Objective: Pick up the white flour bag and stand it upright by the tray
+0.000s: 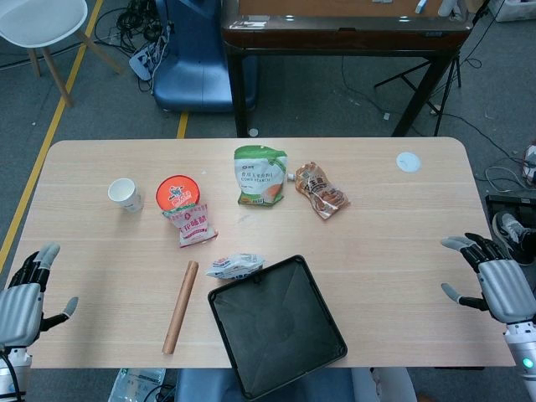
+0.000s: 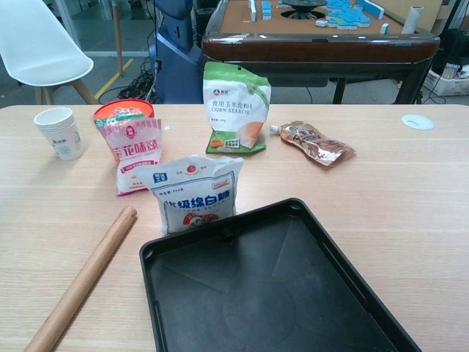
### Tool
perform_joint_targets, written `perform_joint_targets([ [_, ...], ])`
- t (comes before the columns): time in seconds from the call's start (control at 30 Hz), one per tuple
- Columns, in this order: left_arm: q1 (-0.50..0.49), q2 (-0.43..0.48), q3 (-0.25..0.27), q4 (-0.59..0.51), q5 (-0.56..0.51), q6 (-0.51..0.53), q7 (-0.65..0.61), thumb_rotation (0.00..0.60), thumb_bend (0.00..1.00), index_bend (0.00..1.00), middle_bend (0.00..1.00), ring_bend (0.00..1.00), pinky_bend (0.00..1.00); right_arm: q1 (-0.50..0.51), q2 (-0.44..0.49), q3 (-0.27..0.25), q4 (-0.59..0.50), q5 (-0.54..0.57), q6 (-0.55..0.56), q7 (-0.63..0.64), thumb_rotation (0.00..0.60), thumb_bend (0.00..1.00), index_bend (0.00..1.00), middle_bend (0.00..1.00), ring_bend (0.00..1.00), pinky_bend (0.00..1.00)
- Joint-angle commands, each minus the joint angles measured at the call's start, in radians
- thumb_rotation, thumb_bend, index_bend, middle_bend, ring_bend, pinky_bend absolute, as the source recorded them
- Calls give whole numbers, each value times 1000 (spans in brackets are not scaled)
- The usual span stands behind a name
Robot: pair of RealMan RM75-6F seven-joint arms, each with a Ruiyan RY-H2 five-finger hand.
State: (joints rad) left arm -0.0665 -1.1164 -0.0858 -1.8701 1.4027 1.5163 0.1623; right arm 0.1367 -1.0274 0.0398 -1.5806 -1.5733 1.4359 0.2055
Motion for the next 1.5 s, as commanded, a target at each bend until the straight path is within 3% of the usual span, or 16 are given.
perform_joint_targets([
  [0.03,0,-1,0,1,0,0,-1,600,262,34,53,50,133,1,0,0,-1,-1,-1,-1,600,219,238,248,139,165],
  [0.6,-21,9,-13,25,2,-28,-61,600,262,36,53,53,133,-2,24,21,-15,3,36,-14,600,219,238,248,139,165],
  [1.03,-179,23,-1,133,105,-275,-374,600,249,71,53,80,148,4,65,40,-62,23,32,-44,600,220,237,248,139,165],
  [1.5,-371,-147,13,315,189,-456,-591,600,195,70,53,95,148,-12,73,31,-84,32,36,-65,600,220,238,248,139,165],
])
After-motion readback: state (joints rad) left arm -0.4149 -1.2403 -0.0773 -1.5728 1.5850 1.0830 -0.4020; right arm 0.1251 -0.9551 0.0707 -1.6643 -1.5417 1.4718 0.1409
